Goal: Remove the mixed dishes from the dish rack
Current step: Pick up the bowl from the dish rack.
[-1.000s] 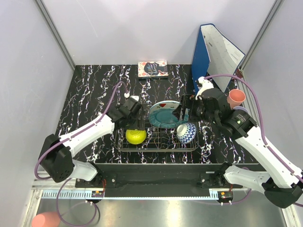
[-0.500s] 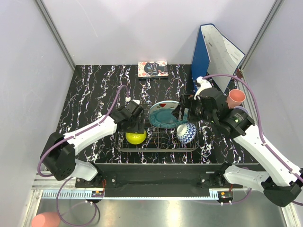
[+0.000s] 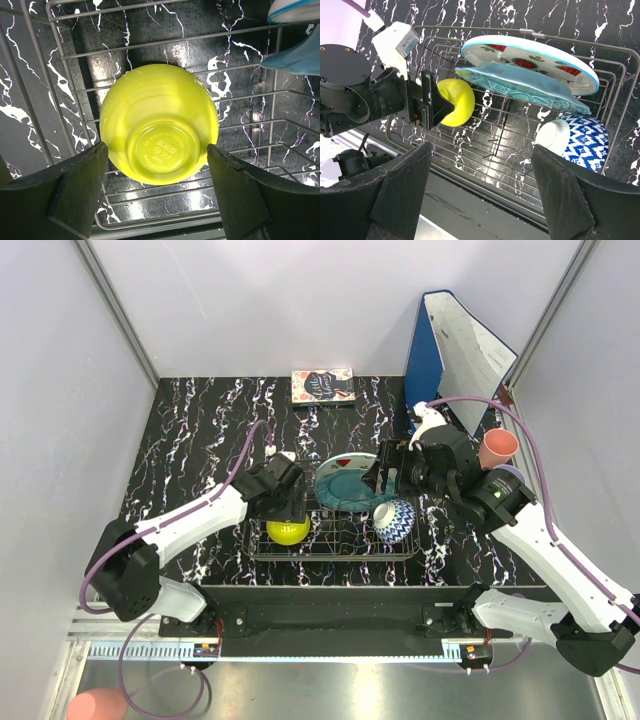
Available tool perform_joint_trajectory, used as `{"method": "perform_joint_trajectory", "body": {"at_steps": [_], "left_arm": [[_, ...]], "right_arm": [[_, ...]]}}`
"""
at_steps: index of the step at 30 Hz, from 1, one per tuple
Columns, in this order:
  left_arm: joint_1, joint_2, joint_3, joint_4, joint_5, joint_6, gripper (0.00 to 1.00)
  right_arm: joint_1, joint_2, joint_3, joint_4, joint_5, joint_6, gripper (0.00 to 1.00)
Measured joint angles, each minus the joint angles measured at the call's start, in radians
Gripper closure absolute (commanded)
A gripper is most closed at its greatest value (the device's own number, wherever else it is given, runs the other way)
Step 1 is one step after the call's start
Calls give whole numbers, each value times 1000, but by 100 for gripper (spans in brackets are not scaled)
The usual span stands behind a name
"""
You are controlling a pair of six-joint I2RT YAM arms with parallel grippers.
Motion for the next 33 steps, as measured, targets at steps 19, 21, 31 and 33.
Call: {"method": "perform_joint_trajectory", "body": {"at_steps": [19, 21, 31, 33], "left_arm": [[-1, 24, 40, 27, -6, 26, 48], [-2, 24, 43, 34, -9, 30, 52], [-2, 24, 43, 38, -9, 34, 95], [-2, 24, 43, 38, -9, 34, 100]], "right_arm": [[0, 3, -7, 2, 0, 0, 11], [0, 5, -7, 4, 0, 0, 11], [0, 15, -7, 12, 0, 0, 11], [0, 15, -7, 13, 0, 0, 11]]}}
